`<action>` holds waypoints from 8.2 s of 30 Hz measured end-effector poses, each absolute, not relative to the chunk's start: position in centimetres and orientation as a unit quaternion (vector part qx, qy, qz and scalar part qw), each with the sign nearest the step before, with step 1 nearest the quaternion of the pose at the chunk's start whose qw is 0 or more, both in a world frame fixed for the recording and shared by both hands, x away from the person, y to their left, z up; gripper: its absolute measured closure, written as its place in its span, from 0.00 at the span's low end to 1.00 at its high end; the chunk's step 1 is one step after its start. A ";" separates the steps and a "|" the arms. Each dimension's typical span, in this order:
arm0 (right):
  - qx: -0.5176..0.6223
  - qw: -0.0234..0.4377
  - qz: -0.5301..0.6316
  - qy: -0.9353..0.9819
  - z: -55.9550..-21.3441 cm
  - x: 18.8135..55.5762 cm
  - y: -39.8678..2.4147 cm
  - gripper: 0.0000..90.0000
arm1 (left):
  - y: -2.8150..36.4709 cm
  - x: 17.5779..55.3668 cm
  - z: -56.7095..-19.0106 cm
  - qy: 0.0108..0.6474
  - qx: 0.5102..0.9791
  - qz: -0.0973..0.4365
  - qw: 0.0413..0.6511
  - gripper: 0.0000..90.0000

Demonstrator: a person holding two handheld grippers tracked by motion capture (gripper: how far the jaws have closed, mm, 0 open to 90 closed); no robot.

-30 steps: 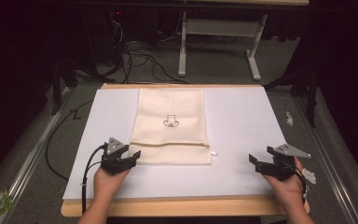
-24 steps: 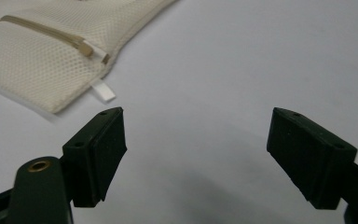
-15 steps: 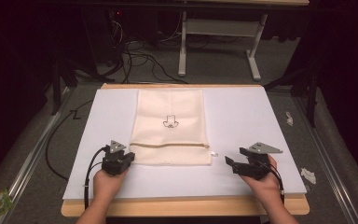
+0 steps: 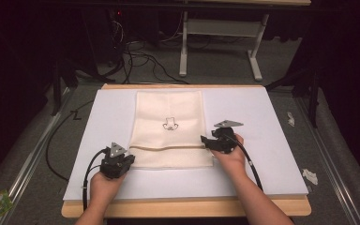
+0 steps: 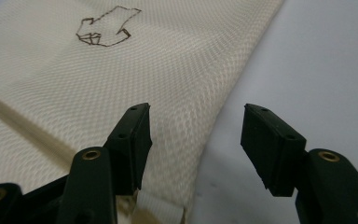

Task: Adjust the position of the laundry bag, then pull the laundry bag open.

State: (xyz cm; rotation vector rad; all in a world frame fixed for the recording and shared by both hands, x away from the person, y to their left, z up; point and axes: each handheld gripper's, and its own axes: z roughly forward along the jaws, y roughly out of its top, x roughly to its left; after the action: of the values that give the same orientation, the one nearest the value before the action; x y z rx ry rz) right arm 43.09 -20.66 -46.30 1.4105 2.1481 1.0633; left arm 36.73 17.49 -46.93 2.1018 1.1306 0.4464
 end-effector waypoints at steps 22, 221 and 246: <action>0.491 0.183 0.334 0.783 -46.8 36.5 -27.5 0.93 | 11.8 33.8 -47.1 0.331 0.865 0.080 0.370 0.96; 0.425 0.228 0.401 0.779 -43.9 30.1 -29.6 0.96 | -5.2 34.4 -46.9 0.351 0.798 0.021 0.489 0.97; 0.497 0.237 0.387 0.740 -44.8 31.0 -34.3 0.95 | 8.9 34.5 -46.5 0.379 0.833 0.080 0.396 0.96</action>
State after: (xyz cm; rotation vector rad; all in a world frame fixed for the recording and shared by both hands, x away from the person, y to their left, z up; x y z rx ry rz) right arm 31.00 -34.31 -44.80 1.3625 2.0278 1.0611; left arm 34.47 8.86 -46.54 2.1097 0.9597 0.2032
